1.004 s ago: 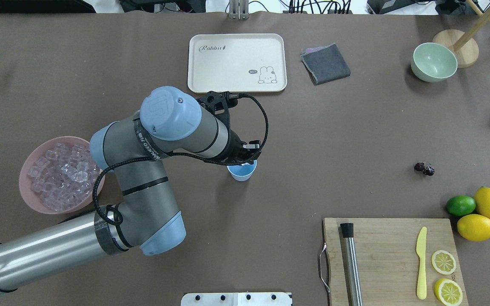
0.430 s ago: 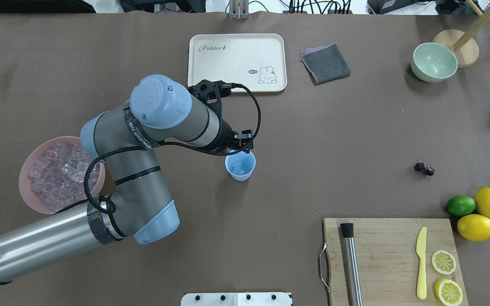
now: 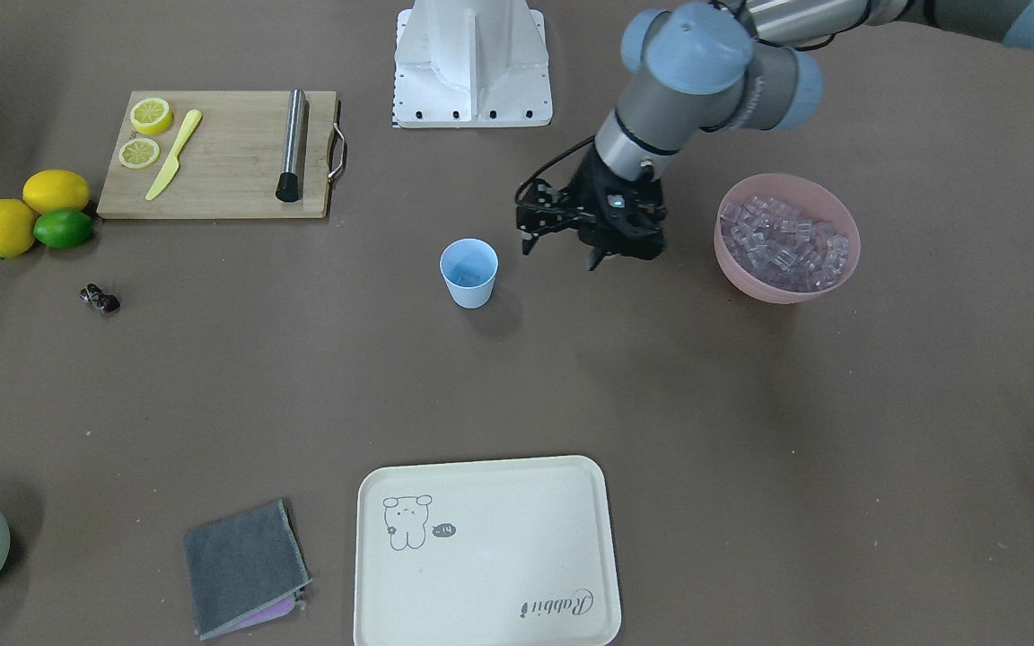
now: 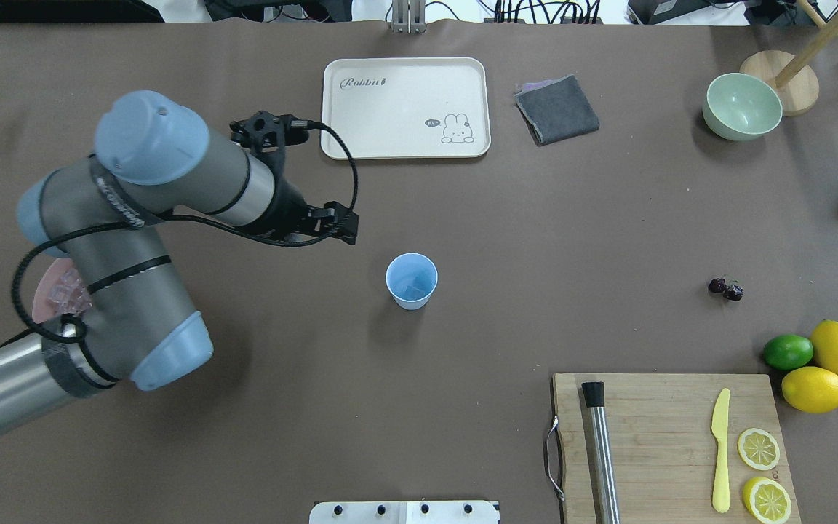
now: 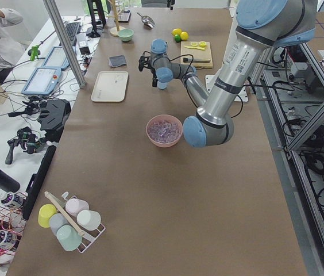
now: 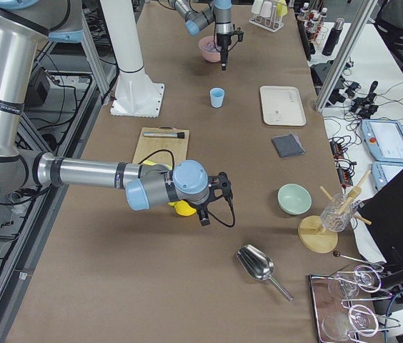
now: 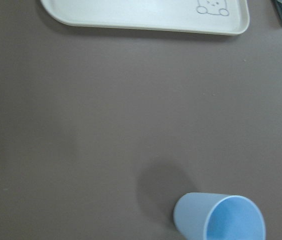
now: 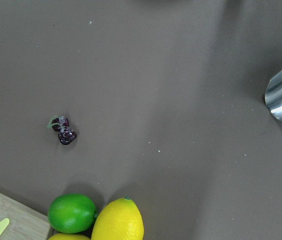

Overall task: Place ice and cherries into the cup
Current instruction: 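Open the left gripper to drop the ice cube into the cup, then return the left gripper to the pink bowl and grasp another ice cube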

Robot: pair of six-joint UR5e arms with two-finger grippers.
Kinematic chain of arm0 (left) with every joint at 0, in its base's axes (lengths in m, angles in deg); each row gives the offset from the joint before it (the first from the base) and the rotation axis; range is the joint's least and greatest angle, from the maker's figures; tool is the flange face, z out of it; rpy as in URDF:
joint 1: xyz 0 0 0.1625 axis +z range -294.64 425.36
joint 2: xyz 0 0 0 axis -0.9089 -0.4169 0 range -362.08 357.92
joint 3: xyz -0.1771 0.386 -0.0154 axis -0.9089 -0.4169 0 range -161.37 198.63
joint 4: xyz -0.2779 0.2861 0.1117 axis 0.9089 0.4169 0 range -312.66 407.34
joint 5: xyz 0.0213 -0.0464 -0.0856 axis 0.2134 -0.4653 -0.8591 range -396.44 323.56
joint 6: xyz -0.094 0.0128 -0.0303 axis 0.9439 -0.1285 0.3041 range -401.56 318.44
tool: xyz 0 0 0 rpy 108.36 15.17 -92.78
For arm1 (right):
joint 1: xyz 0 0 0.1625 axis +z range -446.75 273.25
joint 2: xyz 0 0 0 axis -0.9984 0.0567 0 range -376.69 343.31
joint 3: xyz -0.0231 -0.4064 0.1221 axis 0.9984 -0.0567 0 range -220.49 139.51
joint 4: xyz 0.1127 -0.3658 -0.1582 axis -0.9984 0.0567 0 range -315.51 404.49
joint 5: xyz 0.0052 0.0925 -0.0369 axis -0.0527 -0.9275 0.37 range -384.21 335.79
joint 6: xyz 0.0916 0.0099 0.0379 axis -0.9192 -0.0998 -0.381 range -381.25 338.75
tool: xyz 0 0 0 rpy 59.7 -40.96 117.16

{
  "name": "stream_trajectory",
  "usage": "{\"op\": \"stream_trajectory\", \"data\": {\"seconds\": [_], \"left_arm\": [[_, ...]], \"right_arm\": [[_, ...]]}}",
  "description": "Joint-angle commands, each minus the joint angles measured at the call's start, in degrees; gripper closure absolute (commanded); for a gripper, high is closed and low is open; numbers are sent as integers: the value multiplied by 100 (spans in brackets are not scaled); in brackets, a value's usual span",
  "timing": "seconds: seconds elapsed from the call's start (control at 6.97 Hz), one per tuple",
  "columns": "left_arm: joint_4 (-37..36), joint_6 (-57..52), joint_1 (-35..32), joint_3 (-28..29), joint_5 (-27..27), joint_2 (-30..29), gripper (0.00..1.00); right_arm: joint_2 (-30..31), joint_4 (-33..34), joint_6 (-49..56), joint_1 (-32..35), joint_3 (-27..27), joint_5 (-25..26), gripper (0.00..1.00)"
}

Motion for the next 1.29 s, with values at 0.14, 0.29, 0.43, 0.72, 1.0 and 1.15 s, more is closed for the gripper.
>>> {"op": "stream_trajectory", "data": {"seconds": [0.14, 0.29, 0.43, 0.72, 1.0, 1.15], "left_arm": [[33, -1816, -733, -1372, -238, 2320, 8], [34, -1892, -856, -1637, -238, 2946, 7], [34, -1188, -848, -1649, -273, 3118, 6], [156, 351, -447, -1544, -247, 2997, 6], [385, 990, -190, -1316, 69, 3005, 8], [638, 990, -180, -1088, 78, 3005, 8]], "right_arm": [[-10, -9, -247, -145, 76, -219, 0], [-2, -9, -326, -172, 76, -219, 0], [-1, -9, -327, -198, 76, -228, 0], [16, -9, -327, -225, 67, -254, 0], [16, -9, -327, -225, 67, -254, 0], [16, -18, -327, -225, 67, -254, 0]]}}
